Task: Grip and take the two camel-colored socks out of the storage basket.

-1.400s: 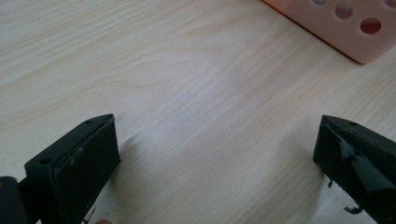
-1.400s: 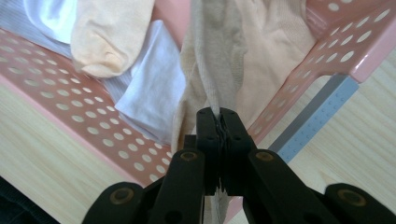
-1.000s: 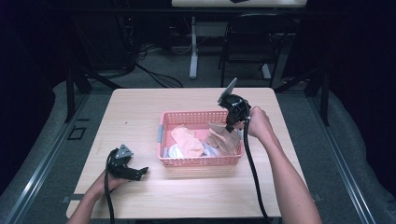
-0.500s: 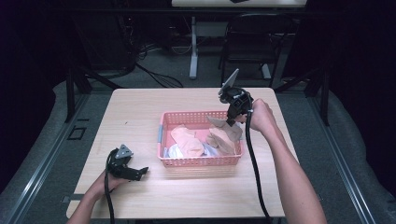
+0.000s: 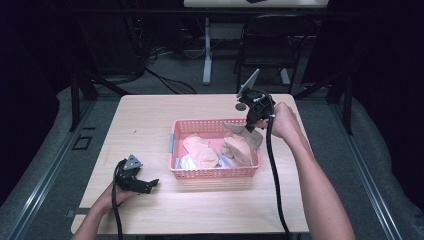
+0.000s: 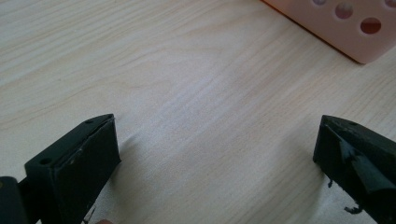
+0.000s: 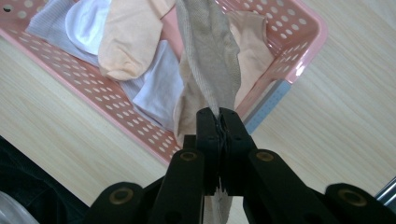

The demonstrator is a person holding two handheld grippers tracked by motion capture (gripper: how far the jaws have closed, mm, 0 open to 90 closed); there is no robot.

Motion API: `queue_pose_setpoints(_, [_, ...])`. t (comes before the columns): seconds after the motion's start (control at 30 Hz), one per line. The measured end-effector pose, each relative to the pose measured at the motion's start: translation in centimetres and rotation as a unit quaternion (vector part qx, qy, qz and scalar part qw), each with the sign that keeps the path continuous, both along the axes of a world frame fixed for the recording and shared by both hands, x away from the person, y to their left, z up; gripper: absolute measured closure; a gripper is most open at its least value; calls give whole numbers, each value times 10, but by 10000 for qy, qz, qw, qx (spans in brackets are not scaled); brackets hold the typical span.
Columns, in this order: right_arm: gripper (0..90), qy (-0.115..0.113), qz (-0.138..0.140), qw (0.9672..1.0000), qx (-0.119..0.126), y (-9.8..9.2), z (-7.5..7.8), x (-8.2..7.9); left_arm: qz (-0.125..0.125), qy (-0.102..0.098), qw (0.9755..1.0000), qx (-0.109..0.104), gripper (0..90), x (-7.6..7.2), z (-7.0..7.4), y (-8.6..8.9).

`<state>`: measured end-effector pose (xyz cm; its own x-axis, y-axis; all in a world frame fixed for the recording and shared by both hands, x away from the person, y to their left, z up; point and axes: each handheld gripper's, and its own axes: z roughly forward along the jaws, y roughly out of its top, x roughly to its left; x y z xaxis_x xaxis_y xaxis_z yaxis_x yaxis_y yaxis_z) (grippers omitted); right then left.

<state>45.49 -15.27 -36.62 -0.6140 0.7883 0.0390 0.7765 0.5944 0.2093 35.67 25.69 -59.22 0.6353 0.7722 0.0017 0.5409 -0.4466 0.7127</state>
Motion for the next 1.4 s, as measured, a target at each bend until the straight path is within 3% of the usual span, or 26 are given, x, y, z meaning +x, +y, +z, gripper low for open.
queue_pose_setpoints(0.47, [877,-165,-226,9996,-20,-33,17,-10,2,-1,10000,-1,0,0,0,0])
queue_pose_setpoints(0.9, [877,-250,-556,9981,9,-78,26,-25,1,-2,10000,2,0,0,0,0])
queue_pose_setpoints(1.4, [877,-331,-860,9957,74,-123,8,-50,10,-4,10000,0,0,0,0,0])
